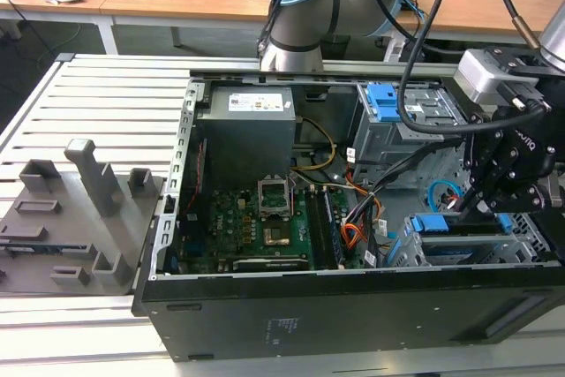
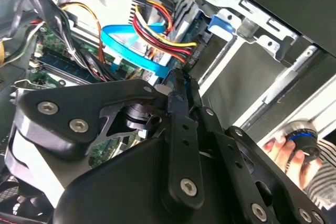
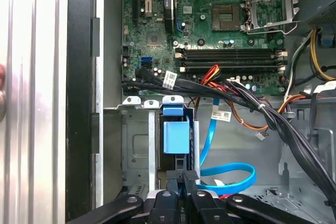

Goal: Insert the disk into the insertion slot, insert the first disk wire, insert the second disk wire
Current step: 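Insert the second disk wire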

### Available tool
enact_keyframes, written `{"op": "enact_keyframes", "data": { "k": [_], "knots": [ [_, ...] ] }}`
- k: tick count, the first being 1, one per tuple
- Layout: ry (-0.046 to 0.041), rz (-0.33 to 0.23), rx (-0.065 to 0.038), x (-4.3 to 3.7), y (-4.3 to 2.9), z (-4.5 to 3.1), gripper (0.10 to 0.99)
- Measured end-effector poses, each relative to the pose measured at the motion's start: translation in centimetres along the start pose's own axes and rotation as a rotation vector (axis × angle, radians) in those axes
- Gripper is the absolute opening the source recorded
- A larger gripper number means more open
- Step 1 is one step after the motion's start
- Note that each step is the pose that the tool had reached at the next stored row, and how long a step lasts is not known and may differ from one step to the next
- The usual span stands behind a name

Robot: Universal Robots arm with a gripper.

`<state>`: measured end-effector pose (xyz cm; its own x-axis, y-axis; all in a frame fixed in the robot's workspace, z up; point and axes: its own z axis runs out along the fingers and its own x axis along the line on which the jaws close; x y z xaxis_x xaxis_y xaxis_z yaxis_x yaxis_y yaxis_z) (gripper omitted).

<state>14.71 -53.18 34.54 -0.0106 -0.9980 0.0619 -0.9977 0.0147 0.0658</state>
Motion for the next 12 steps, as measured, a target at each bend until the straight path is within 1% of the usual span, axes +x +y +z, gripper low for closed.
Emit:
{"op": "enact_keyframes", "data": {
  "k": [1,5,7,9,12],
  "knots": [
    [0.0025,0.0,0.0,-0.01,0.0,0.03,0.161],
    [0.0024,0.0,0.0,-0.07,0.0,0.09,0.161],
    [0.0024,0.0,0.0,-0.07,0.01,-0.14,0.161],
    [0.0022,0.0,0.0,-0.07,0.01,-0.14,0.161],
    [-0.006,0.0,-0.001,-0.12,0.0,0.01,0.161]
  ]
}}
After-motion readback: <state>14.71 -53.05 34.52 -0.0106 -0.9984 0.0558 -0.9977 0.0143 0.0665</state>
